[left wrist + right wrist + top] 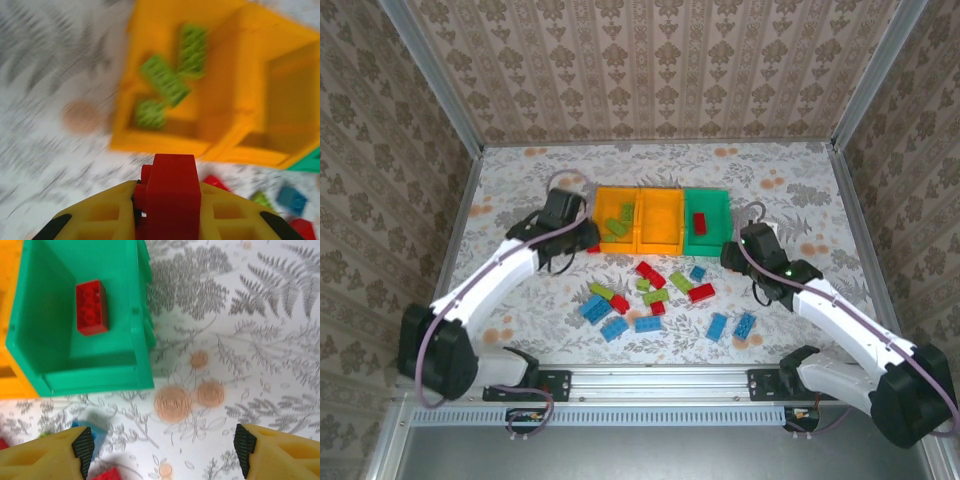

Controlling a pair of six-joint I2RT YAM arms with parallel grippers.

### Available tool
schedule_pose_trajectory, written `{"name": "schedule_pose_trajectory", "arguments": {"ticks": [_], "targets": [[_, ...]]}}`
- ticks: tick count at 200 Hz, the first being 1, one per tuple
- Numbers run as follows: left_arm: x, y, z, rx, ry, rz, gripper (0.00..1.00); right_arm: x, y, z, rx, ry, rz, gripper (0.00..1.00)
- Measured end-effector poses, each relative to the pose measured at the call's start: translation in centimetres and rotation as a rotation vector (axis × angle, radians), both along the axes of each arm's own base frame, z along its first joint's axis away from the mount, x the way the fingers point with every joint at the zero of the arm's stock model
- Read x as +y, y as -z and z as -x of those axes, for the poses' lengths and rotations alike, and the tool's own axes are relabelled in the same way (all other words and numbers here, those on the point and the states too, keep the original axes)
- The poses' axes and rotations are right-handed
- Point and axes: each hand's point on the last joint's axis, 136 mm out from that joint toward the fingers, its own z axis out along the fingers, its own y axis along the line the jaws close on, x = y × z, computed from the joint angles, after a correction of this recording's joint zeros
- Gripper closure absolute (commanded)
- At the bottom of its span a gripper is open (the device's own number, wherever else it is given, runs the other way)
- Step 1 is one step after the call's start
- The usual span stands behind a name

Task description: Sort the legos into containers by color

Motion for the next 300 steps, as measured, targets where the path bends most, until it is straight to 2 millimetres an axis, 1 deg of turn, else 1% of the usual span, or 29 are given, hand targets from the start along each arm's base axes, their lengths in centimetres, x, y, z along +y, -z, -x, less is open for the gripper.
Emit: {"name": "schedule_pose_trajectory", "arguments": {"ticks": [12,32,47,68,93,110,135,152,167,176,188,204,237,265,279,300], "targets": [[-3.0,-1.6,-1.8,-0.045,0.075,0.019,0.75,0.4,1.0,1.0,0.021,-0.018,-0.023,0.24],[-7.9,-3.2,-3.9,-0.098,0.194,0.039,0.75,1.9,2.8,2.8,0.06,-0.085,-0.042,0.23],[-11.5,-3.8,-5.2,-0.127,0.277,0.064,0.75,3.1,3.9,4.0,0.087,-0.135,-0.041,0.23],[-15.5,-3.8,-6.8,-0.147,0.365,0.098,0.75,4.7,4.4,5.0,0.097,-0.19,-0.047,0.21],[-19.0,-2.8,-8.6,-0.145,0.432,0.134,0.75,5.9,5.1,5.6,0.111,-0.219,-0.049,0.21],[-21.2,-1.5,-9.3,-0.132,0.472,0.162,0.75,6.1,5.7,5.9,0.129,-0.225,-0.044,0.2],[-24.2,0.0,-9.2,-0.114,0.531,0.184,0.74,6.4,6.1,6.2,0.141,-0.233,-0.039,0.18],[-26.3,0.1,-8.7,-0.115,0.568,0.198,0.74,6.5,6.1,6.2,0.14,-0.238,-0.039,0.14],[-27.9,0.0,-8.4,-0.119,0.594,0.21,0.71,6.7,6.1,6.2,0.138,-0.244,-0.04,0.14],[-28.4,0.0,-8.4,-0.122,0.602,0.213,0.7,7.0,6.2,6.2,0.136,-0.252,-0.038,0.13],[-28.5,0.2,-8.3,-0.115,0.604,0.211,0.67,7.2,6.3,6.1,0.138,-0.267,-0.032,0.12],[-28.2,0.8,-8.4,-0.097,0.594,0.203,0.63,7.4,6.9,6.2,0.152,-0.286,-0.014,0.11],[-27.5,2.3,-9.1,-0.061,0.565,0.192,0.51,7.7,8.2,6.3,0.199,-0.332,0.048,0.08],[-27.4,2.5,-9.2,-0.058,0.555,0.19,0.43,8.5,8.2,5.6,0.209,-0.361,0.078,0.06],[-27.4,2.7,-9.0,-0.055,0.555,0.188,0.37,9.0,8.1,5.3,0.211,-0.374,0.09,0.05],[-27.0,3.6,-8.6,-0.036,0.55,0.174,0.28,9.6,8.4,5.1,0.221,-0.4,0.109,0.05]]}}
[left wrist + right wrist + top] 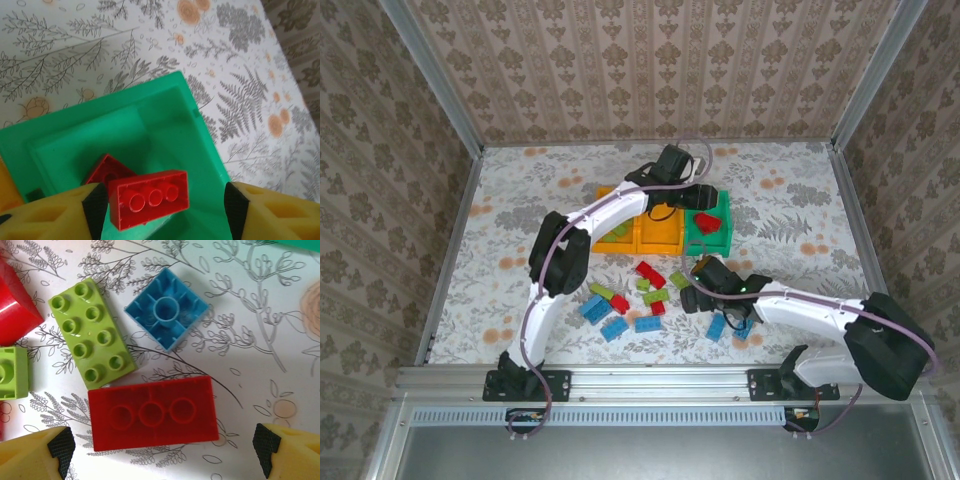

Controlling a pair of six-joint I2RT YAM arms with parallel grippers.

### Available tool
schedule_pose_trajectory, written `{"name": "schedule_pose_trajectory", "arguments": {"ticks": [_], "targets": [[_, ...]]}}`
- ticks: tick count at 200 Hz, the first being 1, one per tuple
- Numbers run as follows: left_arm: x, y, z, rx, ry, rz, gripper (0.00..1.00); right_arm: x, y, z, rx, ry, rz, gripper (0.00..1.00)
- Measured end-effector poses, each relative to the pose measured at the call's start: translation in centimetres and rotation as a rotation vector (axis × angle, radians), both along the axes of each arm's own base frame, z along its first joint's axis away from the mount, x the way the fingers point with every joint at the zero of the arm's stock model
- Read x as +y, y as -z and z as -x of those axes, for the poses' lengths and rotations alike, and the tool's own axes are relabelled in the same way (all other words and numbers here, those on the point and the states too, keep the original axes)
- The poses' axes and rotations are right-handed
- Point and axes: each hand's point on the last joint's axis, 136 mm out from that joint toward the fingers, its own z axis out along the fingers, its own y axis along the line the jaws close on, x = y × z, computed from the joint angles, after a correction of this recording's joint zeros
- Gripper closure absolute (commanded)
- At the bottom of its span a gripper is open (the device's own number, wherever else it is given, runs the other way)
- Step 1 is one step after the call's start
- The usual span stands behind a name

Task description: Sort the legos into containers by color

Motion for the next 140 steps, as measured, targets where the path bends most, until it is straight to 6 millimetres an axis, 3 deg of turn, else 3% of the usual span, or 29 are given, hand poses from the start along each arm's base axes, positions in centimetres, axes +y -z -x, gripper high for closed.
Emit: {"name": "schedule_pose_trajectory", "arguments": {"ticks": [33,63,98,140], "targets": [[1.2,-0.5,0.9,-0.006,-0.01,-0.016,0.2,0.9,0.5,-0.2,0.018,-0.035,0.028,0.06],[2.8,-2.6,1.8,-0.028,-0.025,-0.01,0.19,1.2,1.1,-0.4,0.037,-0.05,0.056,0.1],[5.0,-4.0,2.1,-0.05,-0.052,0.008,0.19,1.1,2.0,-0.3,0.077,-0.07,0.108,0.24],[8.7,-2.4,2.5,-0.024,-0.107,-0.028,0.19,1.0,1.8,-0.5,0.075,-0.062,0.124,0.48]]}}
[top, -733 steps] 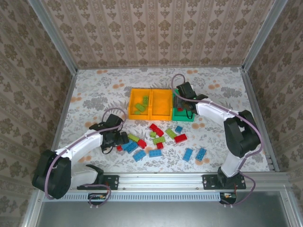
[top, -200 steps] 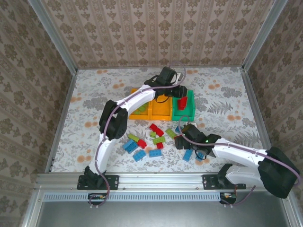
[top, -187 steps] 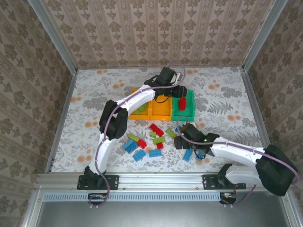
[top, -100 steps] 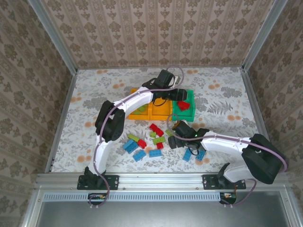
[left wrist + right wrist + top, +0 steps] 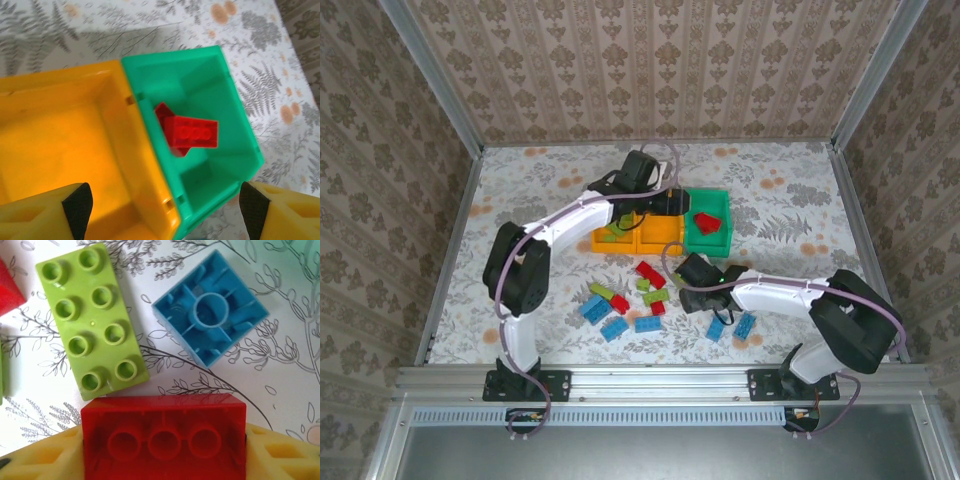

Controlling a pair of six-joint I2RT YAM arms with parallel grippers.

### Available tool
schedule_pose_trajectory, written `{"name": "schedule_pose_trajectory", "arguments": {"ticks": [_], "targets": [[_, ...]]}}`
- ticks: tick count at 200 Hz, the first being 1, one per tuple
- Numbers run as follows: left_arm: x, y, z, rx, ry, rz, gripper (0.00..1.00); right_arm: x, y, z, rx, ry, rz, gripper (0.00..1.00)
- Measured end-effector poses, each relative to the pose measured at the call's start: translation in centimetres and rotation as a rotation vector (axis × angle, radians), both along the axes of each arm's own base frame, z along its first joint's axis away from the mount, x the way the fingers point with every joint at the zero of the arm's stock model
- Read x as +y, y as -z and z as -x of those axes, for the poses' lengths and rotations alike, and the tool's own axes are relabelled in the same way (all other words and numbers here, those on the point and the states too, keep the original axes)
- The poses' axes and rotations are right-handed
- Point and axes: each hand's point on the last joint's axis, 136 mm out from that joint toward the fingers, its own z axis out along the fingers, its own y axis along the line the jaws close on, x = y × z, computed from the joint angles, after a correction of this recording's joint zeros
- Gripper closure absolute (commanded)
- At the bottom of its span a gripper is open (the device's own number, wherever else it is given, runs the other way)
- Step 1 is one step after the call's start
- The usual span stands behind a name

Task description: Sort the legos into containers by color

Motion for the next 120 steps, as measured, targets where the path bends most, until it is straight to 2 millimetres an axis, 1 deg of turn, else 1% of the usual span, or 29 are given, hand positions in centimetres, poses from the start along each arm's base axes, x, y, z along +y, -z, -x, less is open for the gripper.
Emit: {"name": "schedule_pose_trajectory", "arguments": {"ticks": [14,28,48,62,71,83,102,120], "targets": [[1.2,0.5,0.5,0.009,-0.016,-0.017,0.19,-0.1,-0.6,0.0,-0.013,0.002,-0.008,0.49],[2.3,0.8,1.0,0.013,-0.031,-0.032,0.19,0.0,-2.0,-0.2,-0.049,0.002,-0.035,0.49],[3.7,0.9,2.1,0.01,-0.048,-0.052,0.18,0.2,-5.3,-1.0,-0.135,0.015,-0.116,0.5],[4.7,0.8,2.9,0.0,-0.058,-0.068,0.18,-0.2,-7.4,-1.9,-0.193,0.042,-0.173,0.52],[5.3,0.7,3.2,-0.01,-0.063,-0.078,0.17,-0.9,-8.6,-2.8,-0.227,0.078,-0.203,0.52],[6.0,0.8,3.6,-0.022,-0.069,-0.094,0.16,-2.1,-9.4,-4.0,-0.252,0.132,-0.229,0.52],[7.2,1.2,4.3,-0.031,-0.081,-0.12,0.15,-4.2,-10.0,-6.0,-0.269,0.231,-0.237,0.53],[8.2,2.0,4.8,-0.032,-0.084,-0.147,0.12,-5.2,-10.3,-7.9,-0.269,0.296,-0.232,0.52]]}}
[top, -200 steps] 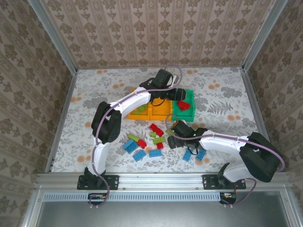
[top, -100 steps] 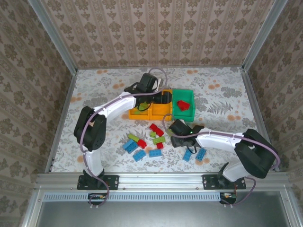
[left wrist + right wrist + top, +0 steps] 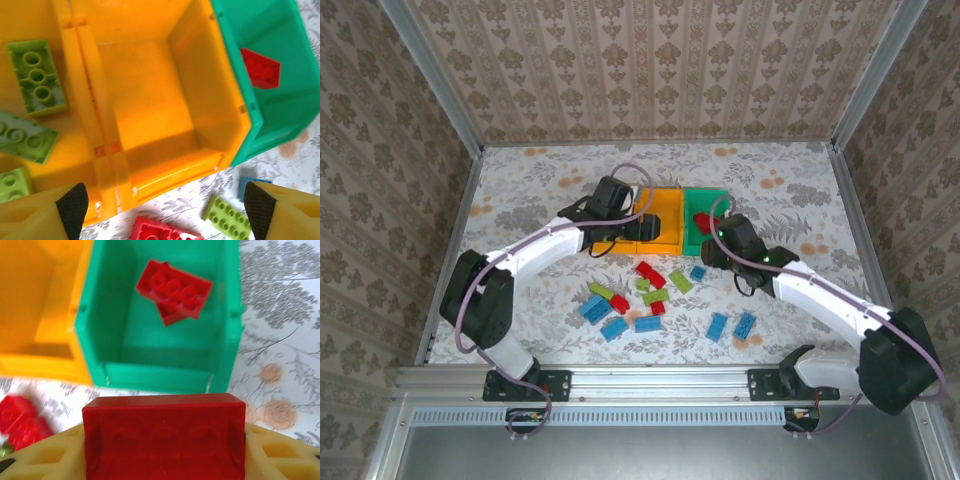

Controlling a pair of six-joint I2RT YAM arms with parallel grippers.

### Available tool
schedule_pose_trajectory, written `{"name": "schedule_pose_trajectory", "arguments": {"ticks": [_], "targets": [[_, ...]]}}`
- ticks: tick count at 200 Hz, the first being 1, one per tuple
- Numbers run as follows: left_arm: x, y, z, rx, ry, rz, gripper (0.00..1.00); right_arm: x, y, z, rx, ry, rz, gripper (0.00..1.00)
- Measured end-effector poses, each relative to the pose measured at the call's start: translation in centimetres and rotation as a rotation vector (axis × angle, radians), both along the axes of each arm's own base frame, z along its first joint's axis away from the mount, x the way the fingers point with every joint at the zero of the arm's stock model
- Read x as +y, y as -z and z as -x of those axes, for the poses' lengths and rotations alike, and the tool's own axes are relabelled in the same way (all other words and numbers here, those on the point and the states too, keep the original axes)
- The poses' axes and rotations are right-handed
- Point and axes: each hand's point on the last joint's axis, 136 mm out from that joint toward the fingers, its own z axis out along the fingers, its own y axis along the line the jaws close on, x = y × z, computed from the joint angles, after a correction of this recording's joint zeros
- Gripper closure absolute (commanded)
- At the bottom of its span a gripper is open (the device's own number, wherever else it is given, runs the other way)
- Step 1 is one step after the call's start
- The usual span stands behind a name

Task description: Sort the legos into containers by color

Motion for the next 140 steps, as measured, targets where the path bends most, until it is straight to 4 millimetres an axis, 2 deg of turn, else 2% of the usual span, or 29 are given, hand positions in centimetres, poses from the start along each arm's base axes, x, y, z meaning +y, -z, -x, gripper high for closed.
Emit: {"name": "schedule_pose_trajectory", "arguments": {"ticks": [35,89,140], "targets": [[1.5,1.4,1.0,0.007,-0.009,-0.042,0.08,0.4,-0.4,-3.9,0.014,0.055,-0.009,0.51],[3.4,2.9,3.2,0.018,-0.003,-0.092,0.07,0.5,1.5,-8.5,0.073,0.114,0.021,0.45],[4.2,5.0,6.2,0.061,0.029,-0.142,0.08,0.9,1.8,-10.6,0.08,0.127,0.038,0.25]]}}
